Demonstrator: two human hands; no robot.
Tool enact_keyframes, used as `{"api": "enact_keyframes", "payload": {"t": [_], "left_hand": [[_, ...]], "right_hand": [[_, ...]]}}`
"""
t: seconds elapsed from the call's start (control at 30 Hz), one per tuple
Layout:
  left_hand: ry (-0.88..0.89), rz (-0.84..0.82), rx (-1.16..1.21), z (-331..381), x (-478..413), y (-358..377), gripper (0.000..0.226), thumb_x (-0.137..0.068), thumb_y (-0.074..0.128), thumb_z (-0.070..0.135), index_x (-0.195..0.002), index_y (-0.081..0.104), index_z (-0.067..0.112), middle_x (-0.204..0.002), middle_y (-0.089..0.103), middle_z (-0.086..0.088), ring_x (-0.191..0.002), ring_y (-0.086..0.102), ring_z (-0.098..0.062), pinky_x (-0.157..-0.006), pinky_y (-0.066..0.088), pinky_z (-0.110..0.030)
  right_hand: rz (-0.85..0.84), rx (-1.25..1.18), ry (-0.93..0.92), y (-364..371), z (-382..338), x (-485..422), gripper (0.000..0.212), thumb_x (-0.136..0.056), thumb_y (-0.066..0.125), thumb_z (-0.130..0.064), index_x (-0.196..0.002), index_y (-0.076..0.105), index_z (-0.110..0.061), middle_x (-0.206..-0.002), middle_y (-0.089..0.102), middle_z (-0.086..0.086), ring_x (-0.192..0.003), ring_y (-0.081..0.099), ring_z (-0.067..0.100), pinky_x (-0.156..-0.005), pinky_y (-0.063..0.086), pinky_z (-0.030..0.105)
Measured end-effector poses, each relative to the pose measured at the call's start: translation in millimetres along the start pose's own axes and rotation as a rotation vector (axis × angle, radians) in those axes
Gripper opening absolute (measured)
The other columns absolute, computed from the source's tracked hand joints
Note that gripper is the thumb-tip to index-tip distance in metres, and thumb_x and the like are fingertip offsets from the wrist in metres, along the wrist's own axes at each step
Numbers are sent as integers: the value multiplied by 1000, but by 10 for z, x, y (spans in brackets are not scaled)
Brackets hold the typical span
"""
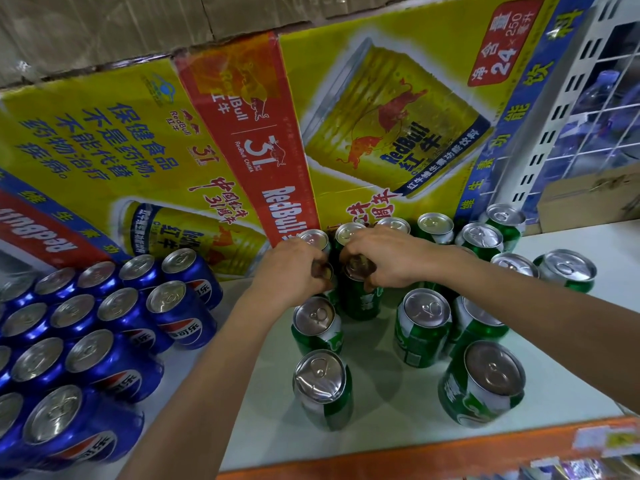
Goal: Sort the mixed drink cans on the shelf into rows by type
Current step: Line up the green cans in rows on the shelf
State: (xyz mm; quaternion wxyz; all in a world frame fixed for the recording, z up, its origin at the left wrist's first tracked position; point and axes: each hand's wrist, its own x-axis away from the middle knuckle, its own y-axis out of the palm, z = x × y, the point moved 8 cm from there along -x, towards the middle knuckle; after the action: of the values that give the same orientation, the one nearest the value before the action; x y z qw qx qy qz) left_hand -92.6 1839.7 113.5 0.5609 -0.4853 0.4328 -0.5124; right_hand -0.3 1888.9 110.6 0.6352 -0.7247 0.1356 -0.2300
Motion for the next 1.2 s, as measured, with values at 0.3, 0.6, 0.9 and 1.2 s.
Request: {"api": "enact_keyframes", "payload": {"t": [0.3,0.6,0.9,1.2], "left_hand": [[16,59,5,-16,31,25,23,-78,71,38,-93,67,22,-96,60,-5,-92,56,-24,-70,42,-32],[-8,50,33,-12,50,31,16,-77,69,39,-78,60,27,-92,61,-5,-90,56,-26,-68,41,-32],[11,149,122,181,371,-9,47,-81,72,32,-125,61,23,-126,52,0,-115,48,-22,-97,38,-32],[40,46,102,265,530,132,37,-81,70,38,-117,66,29,-121,61,2,-113,49,-20,-93,38,-30]], "right_hand": [[4,-43,-7,17,2,75,63,-79,73,-24,-136,46,-21,-134,48,4,-124,45,24,-101,37,35],[36,-97,-24,12,35,94,61,-78,75,-24,-133,50,-21,-131,52,3,-121,47,24,-99,38,35],[26,-43,64,-63,133,524,57,-85,64,-45,-133,45,-21,-124,50,4,-116,46,22,-93,42,37],[-256,122,0,258,79,881,74,-77,73,-40,-139,33,-29,-122,49,-1,-113,47,20,-82,41,32]]}}
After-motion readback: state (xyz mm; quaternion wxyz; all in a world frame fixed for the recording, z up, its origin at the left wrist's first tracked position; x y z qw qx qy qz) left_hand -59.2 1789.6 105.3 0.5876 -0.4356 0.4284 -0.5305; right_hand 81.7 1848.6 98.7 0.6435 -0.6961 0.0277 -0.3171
